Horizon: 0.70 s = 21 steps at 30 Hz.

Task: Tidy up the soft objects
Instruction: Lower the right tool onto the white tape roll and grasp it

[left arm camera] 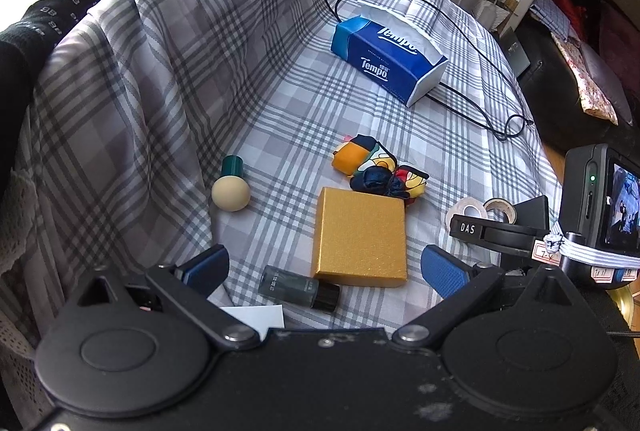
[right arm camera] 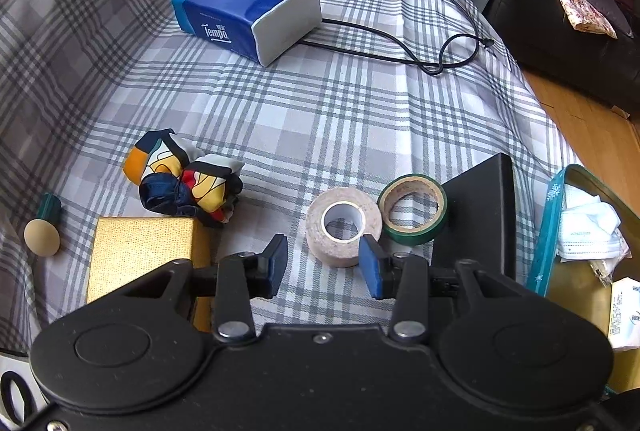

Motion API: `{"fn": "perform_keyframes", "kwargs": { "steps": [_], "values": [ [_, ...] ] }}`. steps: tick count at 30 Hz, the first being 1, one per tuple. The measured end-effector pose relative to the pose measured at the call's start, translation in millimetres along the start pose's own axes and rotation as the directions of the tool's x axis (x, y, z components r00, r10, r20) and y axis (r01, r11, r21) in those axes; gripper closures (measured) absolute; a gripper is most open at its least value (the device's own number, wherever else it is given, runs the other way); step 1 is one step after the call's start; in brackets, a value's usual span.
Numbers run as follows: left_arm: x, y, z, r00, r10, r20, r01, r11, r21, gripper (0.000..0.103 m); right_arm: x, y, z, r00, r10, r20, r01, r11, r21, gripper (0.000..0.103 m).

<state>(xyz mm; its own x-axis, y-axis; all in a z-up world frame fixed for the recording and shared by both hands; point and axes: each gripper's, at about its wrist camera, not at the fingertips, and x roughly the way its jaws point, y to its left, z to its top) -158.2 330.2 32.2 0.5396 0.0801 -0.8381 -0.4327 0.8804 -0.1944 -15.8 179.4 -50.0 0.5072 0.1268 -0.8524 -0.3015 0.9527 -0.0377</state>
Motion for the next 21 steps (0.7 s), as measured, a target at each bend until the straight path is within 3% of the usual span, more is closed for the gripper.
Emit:
{"fn": "perform_keyframes", "kwargs": {
  "steps": [16, 21],
  "values": [
    [11.2, -0.1, -0.2, 0.999, 0.010, -0.033, -0.010, 1.000, 0.006, 0.001, 13.5, -9.3, 9.7, 1.000, -0.021, 0.003, 0.020, 0.999, 0.036, 0.060],
    [11.7, 2.0, 0.8, 0.999, 0.013, -0.034, -0.013, 1.000, -0.006, 0.001, 22.2, -14.1, 14.0, 1.000, -0.008, -0.005, 0.008, 0.998, 0.058, 0.053]
  ]
}}
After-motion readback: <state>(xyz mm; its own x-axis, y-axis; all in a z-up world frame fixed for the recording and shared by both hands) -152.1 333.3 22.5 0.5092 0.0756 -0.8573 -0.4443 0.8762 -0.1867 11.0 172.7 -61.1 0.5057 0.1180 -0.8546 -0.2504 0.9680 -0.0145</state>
